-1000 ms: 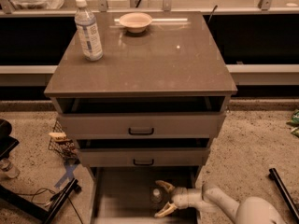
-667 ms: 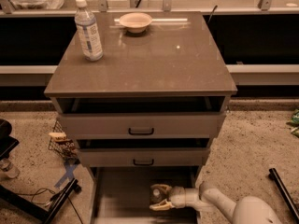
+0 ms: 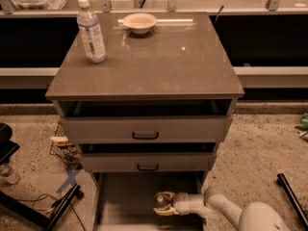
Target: Pick water bottle from bottom drawer and place on counter
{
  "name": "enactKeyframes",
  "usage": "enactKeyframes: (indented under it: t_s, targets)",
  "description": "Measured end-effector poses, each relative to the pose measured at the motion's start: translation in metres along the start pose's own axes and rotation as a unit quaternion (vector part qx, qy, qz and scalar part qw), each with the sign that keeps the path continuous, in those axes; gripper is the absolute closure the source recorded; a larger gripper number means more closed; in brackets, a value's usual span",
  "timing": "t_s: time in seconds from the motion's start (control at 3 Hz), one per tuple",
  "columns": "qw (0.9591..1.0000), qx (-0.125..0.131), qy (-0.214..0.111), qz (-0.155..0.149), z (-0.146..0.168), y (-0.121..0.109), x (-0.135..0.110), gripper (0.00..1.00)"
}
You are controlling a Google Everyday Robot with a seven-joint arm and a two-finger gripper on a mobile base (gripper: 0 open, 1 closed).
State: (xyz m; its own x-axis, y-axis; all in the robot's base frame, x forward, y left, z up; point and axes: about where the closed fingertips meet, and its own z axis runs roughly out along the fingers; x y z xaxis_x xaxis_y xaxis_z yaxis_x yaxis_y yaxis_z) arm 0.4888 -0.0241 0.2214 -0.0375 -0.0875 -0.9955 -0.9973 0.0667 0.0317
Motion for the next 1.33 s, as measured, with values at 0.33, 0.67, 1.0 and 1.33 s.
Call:
enactKeyframes:
  t_s: [0.33, 0.67, 1.0, 1.33]
  targets:
    - [1.0, -0.002, -0.001, 0.001, 0.002, 0.001, 0.0, 1.0]
    - [1.0, -0.005, 0.005, -0.005, 0.005, 0.003, -0.01, 1.0]
    - [0.9997, -0.008, -0.022, 0.004, -0.018, 0.007, -0.076, 1.0]
    - [0.9989, -0.01, -0.044, 0.017, -0.05, 0.004, -0.14, 1.0]
